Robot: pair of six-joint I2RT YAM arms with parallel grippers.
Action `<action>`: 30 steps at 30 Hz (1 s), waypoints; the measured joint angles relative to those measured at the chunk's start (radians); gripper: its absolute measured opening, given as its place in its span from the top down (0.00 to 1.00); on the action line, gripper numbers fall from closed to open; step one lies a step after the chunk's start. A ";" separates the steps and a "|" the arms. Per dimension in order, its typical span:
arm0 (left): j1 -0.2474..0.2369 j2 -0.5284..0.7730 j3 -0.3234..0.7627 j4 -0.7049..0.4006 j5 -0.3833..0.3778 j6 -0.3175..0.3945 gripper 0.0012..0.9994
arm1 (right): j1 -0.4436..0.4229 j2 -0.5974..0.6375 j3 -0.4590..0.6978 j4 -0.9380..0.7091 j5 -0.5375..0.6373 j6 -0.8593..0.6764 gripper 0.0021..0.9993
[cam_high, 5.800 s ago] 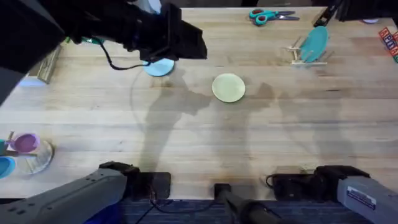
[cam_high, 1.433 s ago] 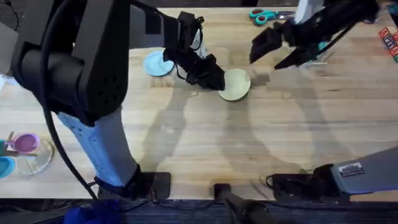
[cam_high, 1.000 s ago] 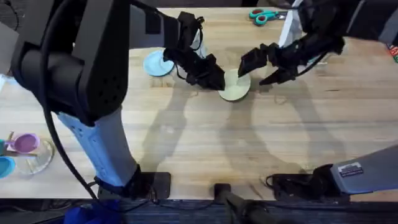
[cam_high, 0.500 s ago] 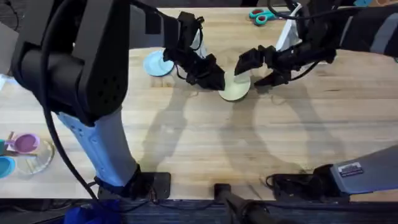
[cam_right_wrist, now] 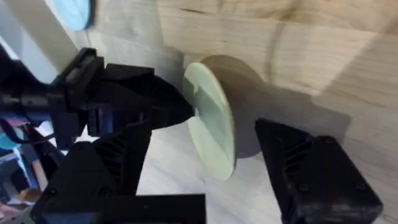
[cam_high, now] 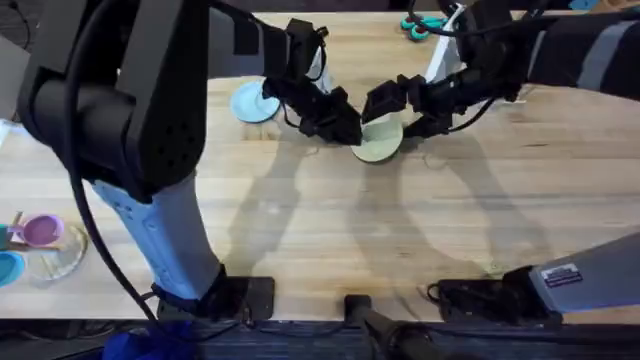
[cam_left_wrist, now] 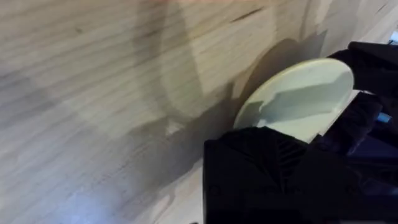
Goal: Pick up the plates from the table one by one and place each into a slot on the dish rack.
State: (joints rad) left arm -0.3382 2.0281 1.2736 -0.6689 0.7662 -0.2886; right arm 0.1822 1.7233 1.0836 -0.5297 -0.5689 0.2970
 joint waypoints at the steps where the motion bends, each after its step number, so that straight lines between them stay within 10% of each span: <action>1: 0.000 0.000 0.000 0.000 0.000 0.000 0.96 | 0.000 0.000 0.000 0.002 0.004 0.007 0.00; 12: 0.000 0.000 0.000 0.000 0.000 0.000 0.96 | 0.000 0.000 0.000 0.003 0.023 0.025 0.11; 18: 0.000 0.000 0.000 0.000 0.000 0.000 0.96 | 0.000 0.000 0.000 0.003 0.024 0.029 0.36; 26: 0.001 0.000 0.000 0.000 0.001 0.000 0.96 | -0.010 0.000 -0.001 0.002 0.052 0.033 0.93; 30: 0.002 0.000 0.000 0.000 0.002 0.000 0.96 | -0.014 0.000 -0.001 0.005 0.038 0.032 0.96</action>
State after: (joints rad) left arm -0.3359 2.0277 1.2736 -0.6693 0.7681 -0.2886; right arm 0.1677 1.7233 1.0824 -0.5243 -0.5311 0.3290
